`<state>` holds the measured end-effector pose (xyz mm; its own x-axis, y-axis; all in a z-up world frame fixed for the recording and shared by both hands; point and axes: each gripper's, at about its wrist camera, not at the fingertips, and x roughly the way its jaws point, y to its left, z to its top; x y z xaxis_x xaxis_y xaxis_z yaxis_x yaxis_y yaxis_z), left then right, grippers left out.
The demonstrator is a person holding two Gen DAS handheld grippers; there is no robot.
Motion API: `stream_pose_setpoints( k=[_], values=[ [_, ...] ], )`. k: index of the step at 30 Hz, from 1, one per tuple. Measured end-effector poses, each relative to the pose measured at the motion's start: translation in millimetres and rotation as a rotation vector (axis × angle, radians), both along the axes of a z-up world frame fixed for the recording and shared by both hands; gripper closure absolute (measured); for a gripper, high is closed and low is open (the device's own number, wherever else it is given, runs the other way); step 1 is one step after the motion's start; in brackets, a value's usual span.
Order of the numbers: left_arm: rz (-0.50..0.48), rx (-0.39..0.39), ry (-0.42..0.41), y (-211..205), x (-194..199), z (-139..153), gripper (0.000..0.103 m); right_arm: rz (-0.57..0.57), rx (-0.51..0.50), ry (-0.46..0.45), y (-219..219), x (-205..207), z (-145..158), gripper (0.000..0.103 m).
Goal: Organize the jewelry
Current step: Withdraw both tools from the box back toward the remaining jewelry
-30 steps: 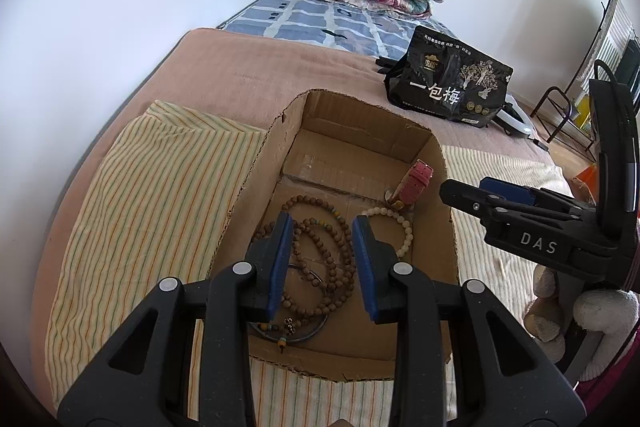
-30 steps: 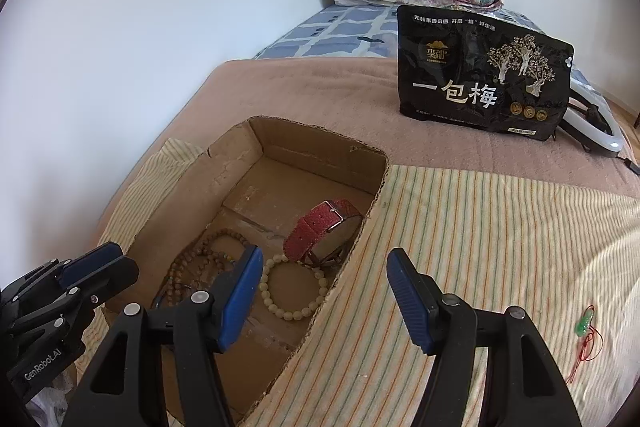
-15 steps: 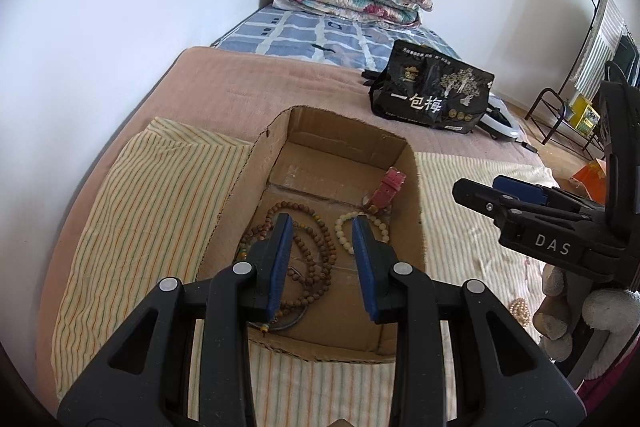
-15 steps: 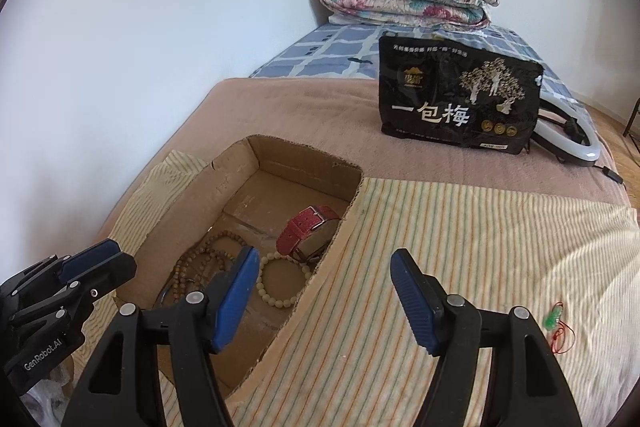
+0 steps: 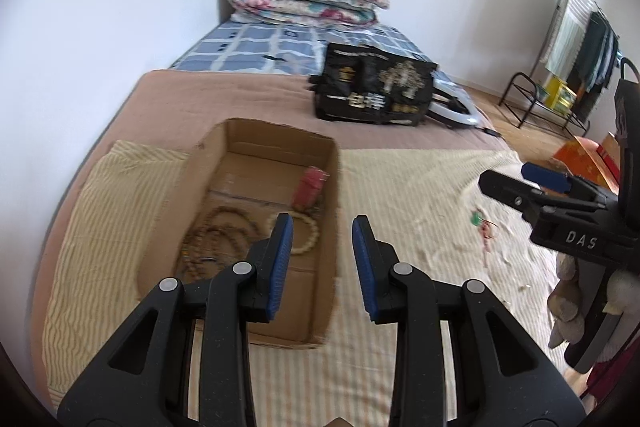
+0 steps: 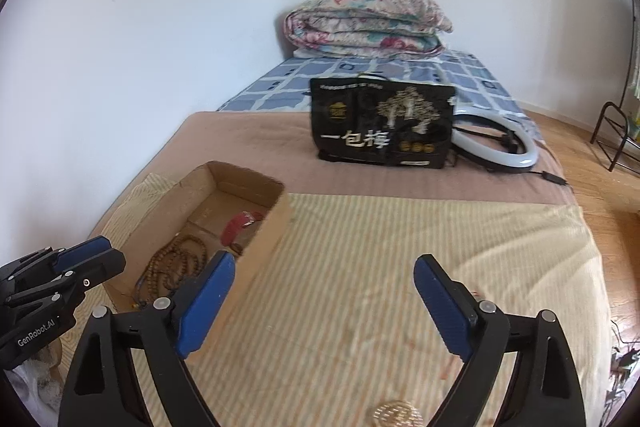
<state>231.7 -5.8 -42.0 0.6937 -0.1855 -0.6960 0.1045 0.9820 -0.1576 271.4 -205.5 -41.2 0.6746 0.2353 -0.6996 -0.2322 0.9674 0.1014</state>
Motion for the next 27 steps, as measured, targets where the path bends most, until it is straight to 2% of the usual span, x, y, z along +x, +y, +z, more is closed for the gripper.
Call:
stream_pose_setpoints(
  k=[3, 5, 14, 22, 27],
  values=[
    [-0.031, -0.001, 0.005, -18, -2, 0, 0.073, -0.028, -0.013, -0.016, -23, -10, 5, 0.008],
    [-0.053, -0.003, 0.012, -29, -3, -1, 0.073, -0.049, -0.014, -0.028, -38, -17, 9, 0.001],
    [-0.166, 0.001, 0.040, -82, -11, -11, 0.073, -0.134, -0.015, -0.050, -105, -48, 13, 0.000],
    [-0.262, 0.005, 0.088, -125, -18, -31, 0.073, -0.196, -0.012, -0.022, -156, -73, -4, 0.000],
    [-0.313, 0.010, 0.120, -148, -21, -45, 0.073, -0.207, -0.061, 0.010, -180, -86, -25, 0.000]
  ],
)
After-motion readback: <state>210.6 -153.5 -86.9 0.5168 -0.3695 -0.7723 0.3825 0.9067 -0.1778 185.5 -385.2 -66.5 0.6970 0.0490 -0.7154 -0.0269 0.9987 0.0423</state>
